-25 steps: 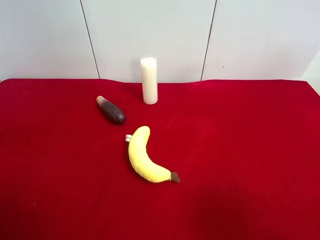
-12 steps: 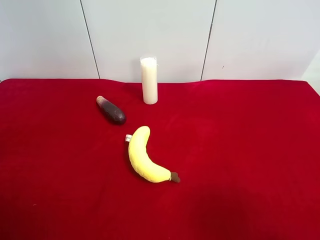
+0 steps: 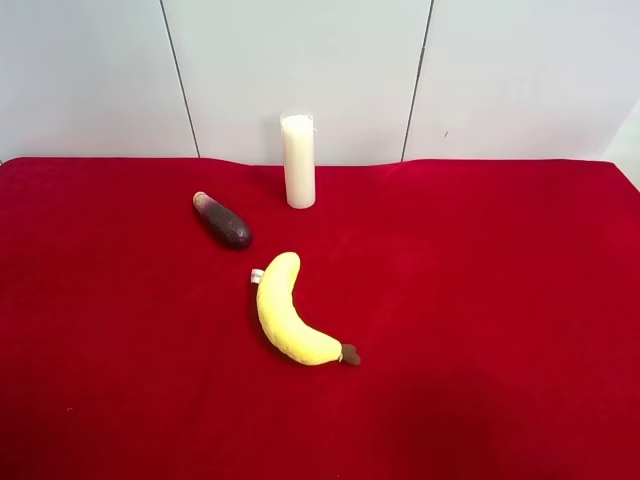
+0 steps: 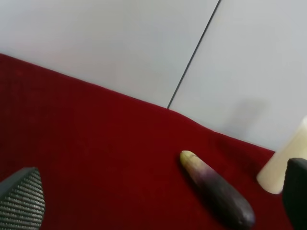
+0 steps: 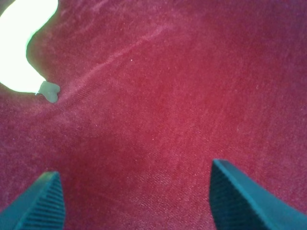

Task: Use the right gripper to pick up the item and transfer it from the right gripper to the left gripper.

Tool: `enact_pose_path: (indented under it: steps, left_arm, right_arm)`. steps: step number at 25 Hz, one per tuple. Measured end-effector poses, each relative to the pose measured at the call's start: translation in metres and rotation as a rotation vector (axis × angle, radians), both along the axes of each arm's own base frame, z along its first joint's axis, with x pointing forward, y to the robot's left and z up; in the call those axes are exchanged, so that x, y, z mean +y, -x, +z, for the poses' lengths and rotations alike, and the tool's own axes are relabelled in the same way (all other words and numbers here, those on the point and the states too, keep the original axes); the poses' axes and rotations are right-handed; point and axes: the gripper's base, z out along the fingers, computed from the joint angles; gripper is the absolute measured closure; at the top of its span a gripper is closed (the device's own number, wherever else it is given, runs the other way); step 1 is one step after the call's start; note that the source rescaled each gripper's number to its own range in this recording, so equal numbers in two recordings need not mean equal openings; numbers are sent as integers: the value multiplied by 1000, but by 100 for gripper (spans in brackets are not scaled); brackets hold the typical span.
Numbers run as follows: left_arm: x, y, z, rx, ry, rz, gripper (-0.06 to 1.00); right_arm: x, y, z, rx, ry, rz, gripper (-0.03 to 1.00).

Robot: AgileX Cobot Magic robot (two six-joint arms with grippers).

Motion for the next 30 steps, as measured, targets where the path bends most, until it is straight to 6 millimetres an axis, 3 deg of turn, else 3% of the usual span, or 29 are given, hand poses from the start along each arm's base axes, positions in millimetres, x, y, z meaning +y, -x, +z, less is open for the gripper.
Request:
enact_pose_path:
  steps: [8,16,24,30]
  left_arm:
    - [15,39,4,-43,5,120,-6]
    - [25,76,34,86,-85,179,-6]
    - [24,84,33,186,-170,132,-6]
    - [11,83,32,183,-258,-41,-6]
  right_arm:
    - [0,0,0,0,0,0,64]
    - [0,0,0,0,0,0,64]
    - [0,0,0,0,0,0,64]
    - [0,0,0,0,0,0,64]
